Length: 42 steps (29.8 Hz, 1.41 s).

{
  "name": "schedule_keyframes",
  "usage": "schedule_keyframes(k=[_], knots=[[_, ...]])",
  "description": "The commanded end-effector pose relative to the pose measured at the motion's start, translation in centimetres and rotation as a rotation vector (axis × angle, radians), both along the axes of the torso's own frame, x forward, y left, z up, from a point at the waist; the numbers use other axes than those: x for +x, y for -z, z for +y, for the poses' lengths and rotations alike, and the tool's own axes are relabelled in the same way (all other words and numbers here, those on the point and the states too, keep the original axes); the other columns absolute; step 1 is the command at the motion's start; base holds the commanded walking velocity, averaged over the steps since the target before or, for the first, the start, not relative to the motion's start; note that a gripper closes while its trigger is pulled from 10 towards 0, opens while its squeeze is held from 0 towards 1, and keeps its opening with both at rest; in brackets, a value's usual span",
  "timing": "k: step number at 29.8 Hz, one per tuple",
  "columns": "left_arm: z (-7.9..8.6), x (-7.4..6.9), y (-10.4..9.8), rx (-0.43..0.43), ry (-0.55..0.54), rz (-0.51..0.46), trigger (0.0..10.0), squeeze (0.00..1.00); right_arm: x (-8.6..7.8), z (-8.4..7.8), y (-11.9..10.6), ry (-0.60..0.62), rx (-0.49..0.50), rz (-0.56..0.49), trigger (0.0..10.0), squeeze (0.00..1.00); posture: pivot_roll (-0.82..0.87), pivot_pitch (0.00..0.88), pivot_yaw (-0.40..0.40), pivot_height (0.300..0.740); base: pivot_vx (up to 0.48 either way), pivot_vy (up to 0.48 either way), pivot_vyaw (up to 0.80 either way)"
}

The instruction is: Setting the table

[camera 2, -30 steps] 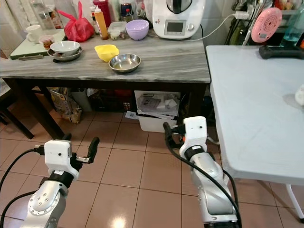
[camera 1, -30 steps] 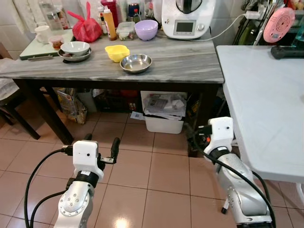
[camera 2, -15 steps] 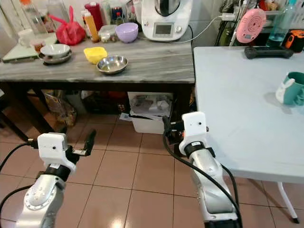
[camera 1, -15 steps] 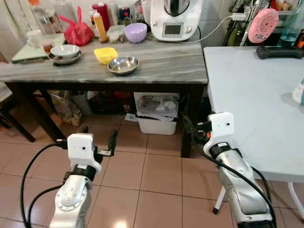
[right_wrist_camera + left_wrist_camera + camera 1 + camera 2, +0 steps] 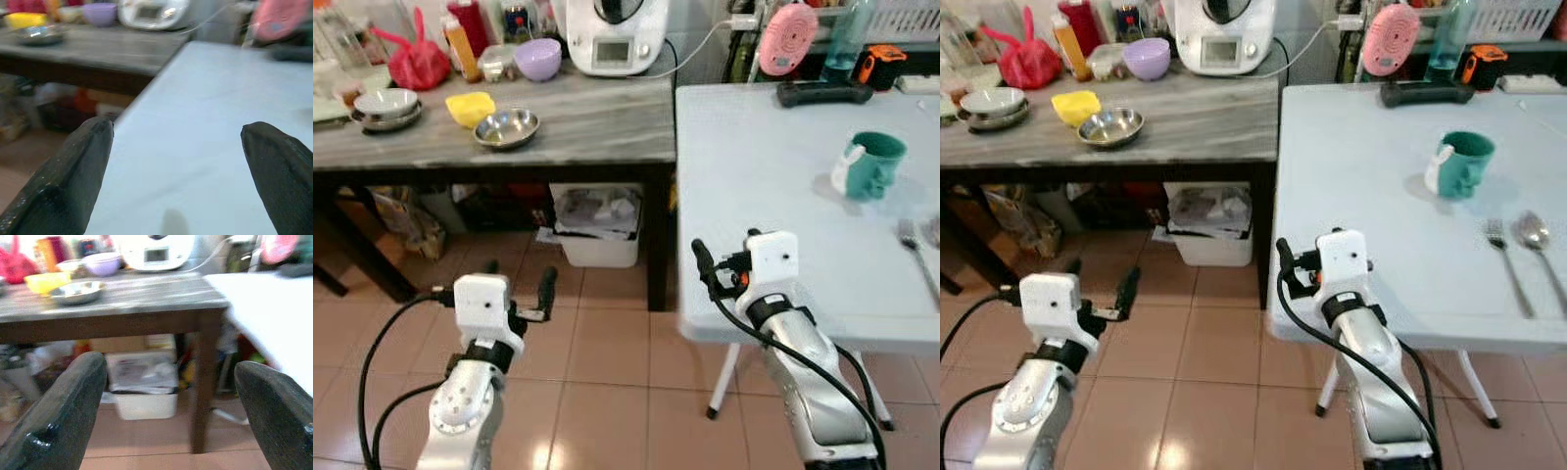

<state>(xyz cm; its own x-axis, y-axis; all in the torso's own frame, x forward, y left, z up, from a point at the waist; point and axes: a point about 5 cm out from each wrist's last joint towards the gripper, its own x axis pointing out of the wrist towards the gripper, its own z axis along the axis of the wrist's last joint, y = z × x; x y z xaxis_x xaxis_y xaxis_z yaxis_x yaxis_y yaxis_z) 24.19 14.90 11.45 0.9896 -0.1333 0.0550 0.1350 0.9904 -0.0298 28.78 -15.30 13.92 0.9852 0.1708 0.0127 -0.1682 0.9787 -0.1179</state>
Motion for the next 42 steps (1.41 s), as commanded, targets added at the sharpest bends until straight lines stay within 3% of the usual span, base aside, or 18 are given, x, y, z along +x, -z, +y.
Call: schedule_keyframes(k=[1,18,36,42], knots=[[0.82,0.01,-0.17,0.019,-0.014,0.001,10.0,0.00,0.05,0.80,-0.28,-0.022,0.015,-0.018,10.0,0.00,-0.11,0.069,0.085,0.740,0.000,-0.315,0.00],[0.62,0.04,0.08,0.013,-0.006,0.012,10.0,0.00,0.10,0.55,-0.35,-0.006,0.003,-0.023,10.0,0.00,-0.11,0.072,0.087,0.740,0.000,-0.317,0.00],[0.47,-0.06,-0.12,-0.025,0.028,-0.010,10.0,0.00,0.31,0.14,-0.21,0.022,0.001,-0.015,10.0,0.00,-0.11,0.070,0.084,0.740,0.000,0.000,0.00],[0.46,-0.07,-0.19,-0.027,0.037,-0.016,10.0,0.00,0.38,0.23,-0.14,0.022,0.006,-0.011,10.0,0.00,-0.11,0.069,0.084,0.740,0.088,0.000,-0.57]])
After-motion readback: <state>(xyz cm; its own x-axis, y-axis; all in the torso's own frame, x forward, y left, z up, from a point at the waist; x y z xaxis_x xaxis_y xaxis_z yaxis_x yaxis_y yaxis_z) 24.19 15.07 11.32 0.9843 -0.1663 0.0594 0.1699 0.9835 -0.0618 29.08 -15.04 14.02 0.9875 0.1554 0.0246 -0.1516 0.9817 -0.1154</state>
